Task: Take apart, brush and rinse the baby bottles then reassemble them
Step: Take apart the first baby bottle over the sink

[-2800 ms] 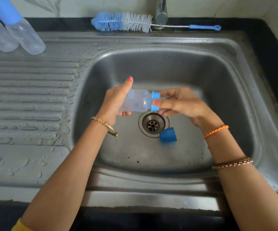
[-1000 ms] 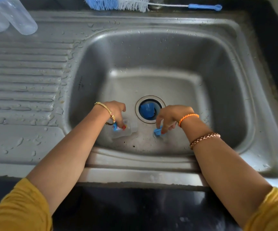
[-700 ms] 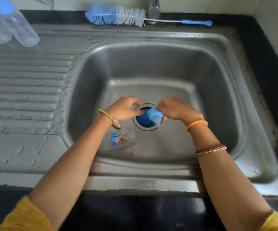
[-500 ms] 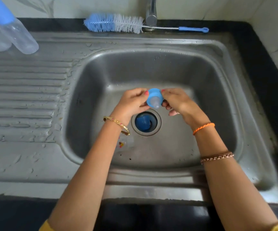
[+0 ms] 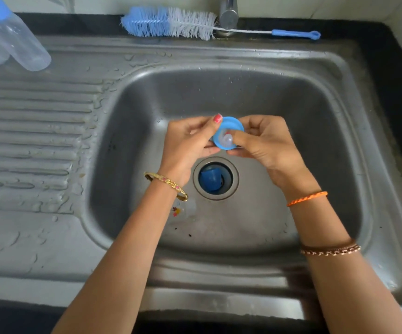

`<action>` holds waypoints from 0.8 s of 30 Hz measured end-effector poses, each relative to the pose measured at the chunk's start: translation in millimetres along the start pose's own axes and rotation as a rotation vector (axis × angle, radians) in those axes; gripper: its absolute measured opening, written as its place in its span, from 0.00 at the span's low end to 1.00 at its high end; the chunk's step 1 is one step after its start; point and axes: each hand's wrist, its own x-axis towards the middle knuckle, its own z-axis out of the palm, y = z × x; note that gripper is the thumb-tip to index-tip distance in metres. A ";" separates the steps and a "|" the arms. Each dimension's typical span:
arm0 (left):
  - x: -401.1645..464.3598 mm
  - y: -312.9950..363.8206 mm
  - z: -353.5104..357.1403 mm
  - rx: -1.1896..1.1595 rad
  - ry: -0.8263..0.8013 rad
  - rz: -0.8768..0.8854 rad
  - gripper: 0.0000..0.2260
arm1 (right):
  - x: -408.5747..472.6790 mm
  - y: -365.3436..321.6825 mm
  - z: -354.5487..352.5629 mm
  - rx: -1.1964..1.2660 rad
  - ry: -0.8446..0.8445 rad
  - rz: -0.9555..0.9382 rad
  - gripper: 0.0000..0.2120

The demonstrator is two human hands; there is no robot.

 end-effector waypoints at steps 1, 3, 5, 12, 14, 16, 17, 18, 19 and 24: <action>-1.3 0.2 1.5 -0.008 0.002 0.005 0.04 | -0.4 1.0 2.2 -0.025 0.041 -0.024 0.04; -3.8 0.8 4.2 -0.024 0.001 0.012 0.05 | -0.7 3.5 4.7 -0.054 0.109 -0.070 0.06; -4.7 2.1 4.7 -0.027 -0.023 0.007 0.06 | -1.7 4.1 5.9 -0.039 0.155 -0.113 0.05; -7.6 7.0 -2.9 0.095 -0.253 0.111 0.07 | -2.4 -2.2 -3.2 0.193 0.039 -0.002 0.07; -7.2 6.9 -3.0 0.108 -0.231 0.145 0.07 | -2.1 -3.8 -5.2 0.172 -0.038 -0.004 0.09; -6.0 6.5 -3.0 0.065 -0.168 0.146 0.07 | -2.4 -6.6 -5.3 0.219 -0.139 -0.017 0.09; -5.3 6.5 -3.4 0.041 -0.146 0.139 0.06 | -1.9 -7.7 -5.5 0.258 -0.185 -0.016 0.10; -4.9 6.4 -3.5 0.032 -0.136 0.136 0.06 | -1.7 -8.8 -5.6 0.275 -0.223 -0.017 0.11; -4.8 6.4 -3.4 0.031 -0.134 0.136 0.06 | -1.6 -9.7 -5.7 0.272 -0.248 -0.023 0.11; -2.5 5.5 -5.0 0.005 -0.084 0.118 0.05 | -2.7 -9.2 -5.4 0.276 -0.292 -0.045 0.11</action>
